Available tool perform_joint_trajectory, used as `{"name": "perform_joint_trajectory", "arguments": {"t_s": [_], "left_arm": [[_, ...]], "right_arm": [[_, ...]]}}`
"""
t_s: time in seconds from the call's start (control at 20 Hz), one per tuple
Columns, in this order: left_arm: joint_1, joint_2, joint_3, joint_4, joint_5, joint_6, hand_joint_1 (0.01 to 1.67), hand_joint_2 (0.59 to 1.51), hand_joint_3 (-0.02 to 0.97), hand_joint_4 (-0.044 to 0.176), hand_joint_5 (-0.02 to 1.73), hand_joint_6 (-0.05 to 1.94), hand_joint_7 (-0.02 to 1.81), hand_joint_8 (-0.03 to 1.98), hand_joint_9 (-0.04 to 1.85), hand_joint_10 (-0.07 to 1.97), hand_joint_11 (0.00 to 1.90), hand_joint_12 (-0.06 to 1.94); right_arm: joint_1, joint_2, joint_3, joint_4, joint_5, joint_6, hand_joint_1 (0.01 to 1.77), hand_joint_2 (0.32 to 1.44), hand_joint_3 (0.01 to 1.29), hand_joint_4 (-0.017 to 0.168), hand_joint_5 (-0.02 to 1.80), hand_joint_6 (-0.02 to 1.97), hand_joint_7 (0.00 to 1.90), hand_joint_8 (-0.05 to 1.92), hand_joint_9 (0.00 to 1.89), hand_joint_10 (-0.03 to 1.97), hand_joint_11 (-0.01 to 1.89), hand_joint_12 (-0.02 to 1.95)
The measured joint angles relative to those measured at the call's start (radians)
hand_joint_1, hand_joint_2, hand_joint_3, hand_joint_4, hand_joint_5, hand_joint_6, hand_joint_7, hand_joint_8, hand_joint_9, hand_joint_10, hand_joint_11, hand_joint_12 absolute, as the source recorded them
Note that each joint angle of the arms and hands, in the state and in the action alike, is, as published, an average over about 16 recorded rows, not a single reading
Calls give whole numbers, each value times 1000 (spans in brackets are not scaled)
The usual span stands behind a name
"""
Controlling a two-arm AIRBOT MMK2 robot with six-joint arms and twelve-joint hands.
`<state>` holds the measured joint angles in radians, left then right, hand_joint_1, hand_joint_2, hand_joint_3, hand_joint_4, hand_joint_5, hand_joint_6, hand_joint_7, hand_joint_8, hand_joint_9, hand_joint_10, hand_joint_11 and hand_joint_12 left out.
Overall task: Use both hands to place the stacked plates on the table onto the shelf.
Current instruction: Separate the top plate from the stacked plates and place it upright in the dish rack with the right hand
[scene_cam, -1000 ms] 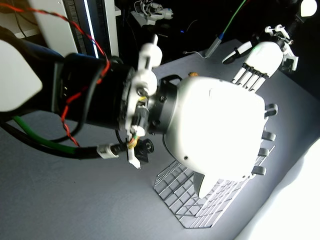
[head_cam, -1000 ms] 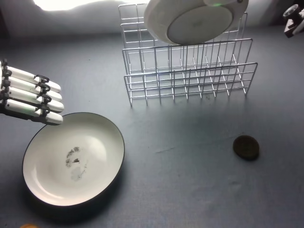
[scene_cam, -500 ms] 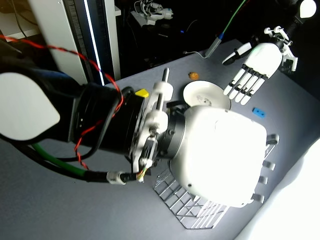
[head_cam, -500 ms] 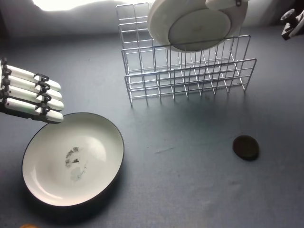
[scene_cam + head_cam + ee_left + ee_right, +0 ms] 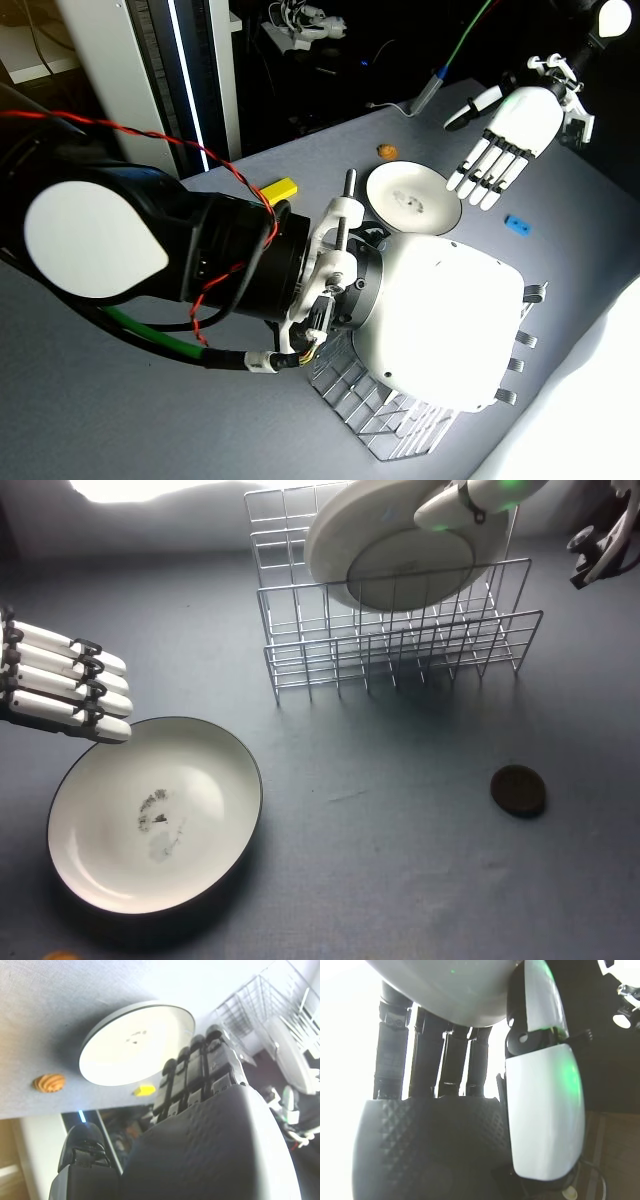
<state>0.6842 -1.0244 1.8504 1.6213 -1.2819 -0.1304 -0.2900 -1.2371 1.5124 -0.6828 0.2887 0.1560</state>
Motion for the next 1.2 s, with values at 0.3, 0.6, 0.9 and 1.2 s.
{"name": "perform_joint_trajectory", "arguments": {"t_s": [0.3, 0.6, 0.9, 1.2], "left_arm": [[29, -7, 9, -3, 12, 4, 15, 1129, 12, 6, 19, 11, 17, -15, 21, 4, 14, 1], [61, -15, 18, -6, 24, 7, 15, 1129, 11, 4, 21, 11, 14, -15, 21, 4, 15, 2], [89, -22, 26, -7, 32, 9, 15, 1130, 11, 4, 21, 11, 14, -15, 21, 4, 14, 1], [112, -28, 32, -10, 38, 12, 15, 1127, 11, 5, 21, 11, 16, -15, 18, -2, 15, 1]], "right_arm": [[-30, -28, 32, 30, 1, -1, 1211, 977, 14, -8, 941, 854, 1141, 724, 1383, 5, 972, 1109], [-52, -46, 57, 55, 2, -2, 1186, 1002, 14, -7, 909, 791, 1105, 469, 1288, 12, 883, 1110], [-62, -54, 67, 66, 8, -3, 1142, 1020, 15, -5, 864, 552, 1032, 206, 1147, 20, 737, 1147], [-54, -51, 69, 64, 19, -15, 1087, 1033, 15, -3, 820, 235, 949, -5, 1008, 22, 589, 1186]]}}
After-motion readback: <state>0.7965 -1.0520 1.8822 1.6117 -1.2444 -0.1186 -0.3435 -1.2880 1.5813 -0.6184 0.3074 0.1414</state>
